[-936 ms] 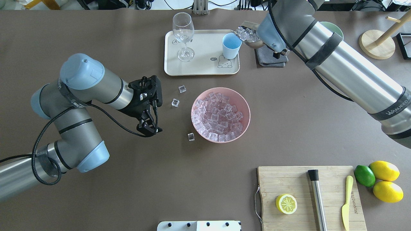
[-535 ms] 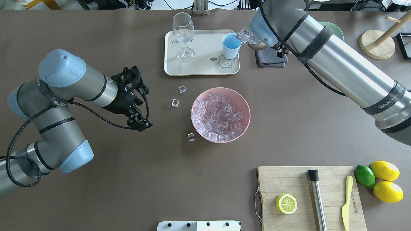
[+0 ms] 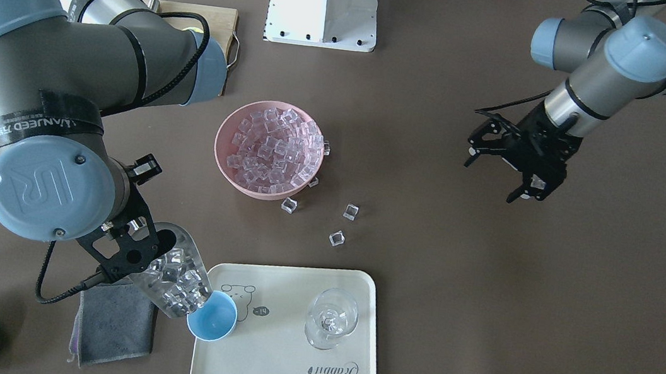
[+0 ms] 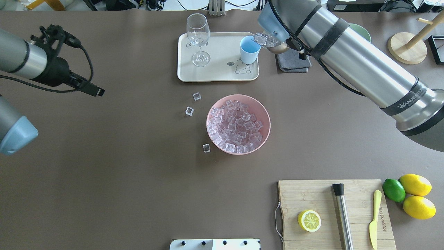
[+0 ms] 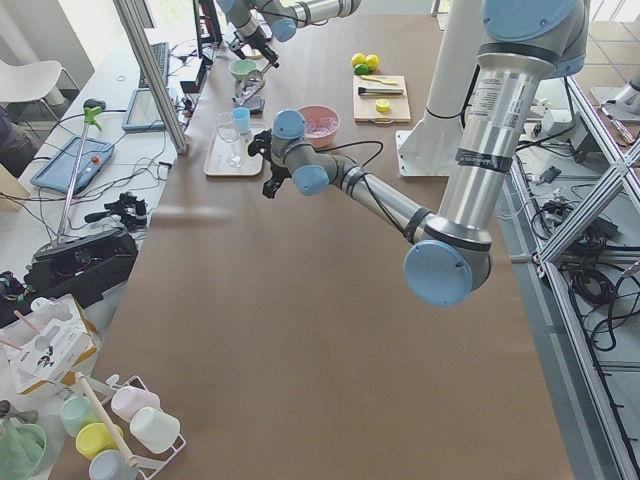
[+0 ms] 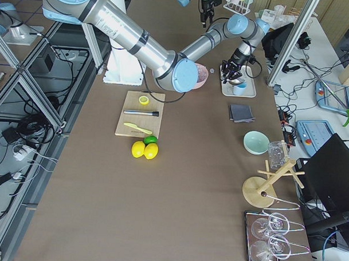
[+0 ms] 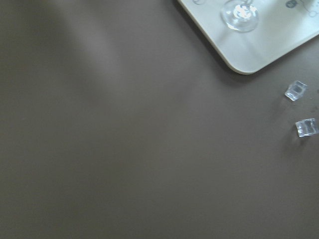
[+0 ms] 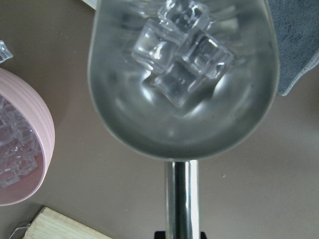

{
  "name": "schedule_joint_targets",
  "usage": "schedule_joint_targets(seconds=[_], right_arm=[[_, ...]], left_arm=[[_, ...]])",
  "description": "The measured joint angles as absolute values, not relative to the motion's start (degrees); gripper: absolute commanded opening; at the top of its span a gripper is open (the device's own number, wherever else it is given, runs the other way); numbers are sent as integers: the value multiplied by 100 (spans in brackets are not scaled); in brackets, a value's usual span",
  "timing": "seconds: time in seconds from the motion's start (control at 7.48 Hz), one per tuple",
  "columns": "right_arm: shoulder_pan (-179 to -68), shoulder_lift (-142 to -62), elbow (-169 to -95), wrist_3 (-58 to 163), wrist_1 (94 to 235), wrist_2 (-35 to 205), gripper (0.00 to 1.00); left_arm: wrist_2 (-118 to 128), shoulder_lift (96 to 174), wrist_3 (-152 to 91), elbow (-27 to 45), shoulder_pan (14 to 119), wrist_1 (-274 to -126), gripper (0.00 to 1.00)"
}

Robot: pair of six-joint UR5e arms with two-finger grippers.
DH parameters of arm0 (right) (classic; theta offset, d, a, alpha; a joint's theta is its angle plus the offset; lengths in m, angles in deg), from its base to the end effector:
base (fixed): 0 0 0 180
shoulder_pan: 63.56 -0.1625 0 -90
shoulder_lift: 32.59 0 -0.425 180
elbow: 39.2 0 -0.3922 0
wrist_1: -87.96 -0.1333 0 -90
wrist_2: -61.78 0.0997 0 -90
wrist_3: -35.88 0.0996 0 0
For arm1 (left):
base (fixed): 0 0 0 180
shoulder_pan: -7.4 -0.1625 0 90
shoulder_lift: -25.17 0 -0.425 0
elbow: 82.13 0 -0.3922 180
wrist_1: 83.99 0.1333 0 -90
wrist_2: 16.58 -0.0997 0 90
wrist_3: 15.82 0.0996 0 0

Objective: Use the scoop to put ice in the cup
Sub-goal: 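Tip the scoop over the blue cup with the right gripper while the left arm retracts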

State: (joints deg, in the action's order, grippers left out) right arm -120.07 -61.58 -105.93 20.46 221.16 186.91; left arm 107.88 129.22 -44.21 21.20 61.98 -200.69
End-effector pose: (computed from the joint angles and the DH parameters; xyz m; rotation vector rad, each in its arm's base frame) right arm -0.3634 -0.6869 0.2190 -0.1926 -0.6071 -0.7963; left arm 0.2714 -0.5143 0.3619 0.4843 0.9583 0.3943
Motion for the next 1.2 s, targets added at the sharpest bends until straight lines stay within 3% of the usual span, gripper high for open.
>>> schedule_joint_targets(seconds=[0.4,1.2], right_arm=[[-11993,-5911,-10274,1808,22318,18481,0],[-11897,-5628,-9958,1576,22581,18085,0]], left_arm=[[11646,12120,-4451,1863,7723,-19956,99],[11682,11862,-2524,1698,9339,-18281,100]])
